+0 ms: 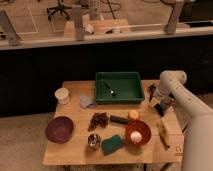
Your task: Wipe tray with brush
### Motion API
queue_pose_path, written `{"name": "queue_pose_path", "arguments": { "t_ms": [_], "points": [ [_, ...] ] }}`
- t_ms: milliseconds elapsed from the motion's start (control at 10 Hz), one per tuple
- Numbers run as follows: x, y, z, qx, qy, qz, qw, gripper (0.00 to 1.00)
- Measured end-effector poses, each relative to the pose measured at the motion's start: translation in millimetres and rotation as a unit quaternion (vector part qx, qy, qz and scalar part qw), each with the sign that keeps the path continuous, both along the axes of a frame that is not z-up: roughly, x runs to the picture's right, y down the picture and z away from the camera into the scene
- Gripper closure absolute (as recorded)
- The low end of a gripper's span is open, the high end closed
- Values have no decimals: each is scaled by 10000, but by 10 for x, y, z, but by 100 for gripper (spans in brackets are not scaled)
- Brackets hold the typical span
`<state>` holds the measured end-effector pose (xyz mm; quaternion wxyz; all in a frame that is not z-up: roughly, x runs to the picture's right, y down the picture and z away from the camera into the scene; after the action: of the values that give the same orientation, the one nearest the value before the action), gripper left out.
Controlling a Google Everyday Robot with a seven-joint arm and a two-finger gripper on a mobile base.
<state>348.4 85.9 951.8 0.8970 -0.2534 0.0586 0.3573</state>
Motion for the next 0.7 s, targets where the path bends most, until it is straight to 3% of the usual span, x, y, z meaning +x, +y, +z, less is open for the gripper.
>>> {"name": "queue_pose_path", "arguments": {
  "t_ms": [400,500,700],
  "points": [
    [-37,5,-58,167,-19,-111,9998,86],
    [-75,-11,-78,212,-44,-162,9996,93],
    [-138,-45,-109,249,-81,-215,9994,95]
  ]
}}
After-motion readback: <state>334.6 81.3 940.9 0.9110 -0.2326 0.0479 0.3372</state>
